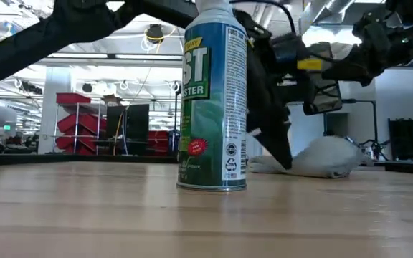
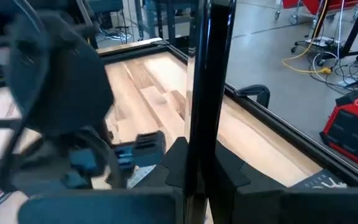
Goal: Apply microfiber cloth
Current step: Wipe the front of the cellphone with a gray microfiber cloth
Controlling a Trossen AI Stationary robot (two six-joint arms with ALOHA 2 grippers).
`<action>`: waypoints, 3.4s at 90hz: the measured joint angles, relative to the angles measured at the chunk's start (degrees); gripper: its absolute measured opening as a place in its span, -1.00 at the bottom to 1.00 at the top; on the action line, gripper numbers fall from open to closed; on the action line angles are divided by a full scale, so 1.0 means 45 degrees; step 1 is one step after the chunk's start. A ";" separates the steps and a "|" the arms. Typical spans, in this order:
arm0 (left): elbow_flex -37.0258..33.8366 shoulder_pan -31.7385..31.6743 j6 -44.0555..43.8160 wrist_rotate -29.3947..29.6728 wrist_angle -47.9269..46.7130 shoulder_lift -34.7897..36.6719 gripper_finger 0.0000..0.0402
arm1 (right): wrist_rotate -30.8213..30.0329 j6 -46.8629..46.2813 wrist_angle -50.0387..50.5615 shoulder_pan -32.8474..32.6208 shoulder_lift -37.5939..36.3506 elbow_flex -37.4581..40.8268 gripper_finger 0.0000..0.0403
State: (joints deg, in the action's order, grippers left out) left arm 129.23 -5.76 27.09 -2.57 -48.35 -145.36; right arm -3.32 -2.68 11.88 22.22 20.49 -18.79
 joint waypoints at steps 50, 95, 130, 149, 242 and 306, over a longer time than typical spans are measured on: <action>-0.0075 0.0032 -0.0058 0.2534 0.0765 -0.0030 -0.99 | 0.0012 -0.0059 0.0223 -0.0005 0.0005 -0.0005 -0.93; -0.0040 0.0765 -0.0924 0.3816 0.1108 0.3117 -1.00 | -0.0261 0.0238 -0.0501 0.0010 -0.0262 -0.0005 -0.93; -0.0029 0.0842 -0.1058 0.3840 0.1896 0.4587 -1.00 | -0.0261 -0.0073 -0.2363 -0.0530 0.0319 -0.0010 -0.93; -0.0024 0.0777 -0.0650 0.4415 0.2251 0.4791 -1.00 | -0.0261 -0.0386 -0.3492 -0.1301 0.0982 -0.0010 -0.93; -0.0209 0.0532 -0.1494 0.4276 0.3910 0.4336 -1.00 | -0.2015 -0.0338 -0.4586 -0.3249 0.2215 0.0034 -0.93; -0.1897 0.0769 -0.2680 0.4472 0.5887 0.4206 -1.00 | -0.2372 -0.0024 -0.4286 -0.3254 0.2205 0.0053 -0.93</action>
State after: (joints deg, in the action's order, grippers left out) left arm 120.69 -2.30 15.03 17.56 -21.86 -126.43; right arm -13.99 -2.79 -7.41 7.57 30.41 -18.55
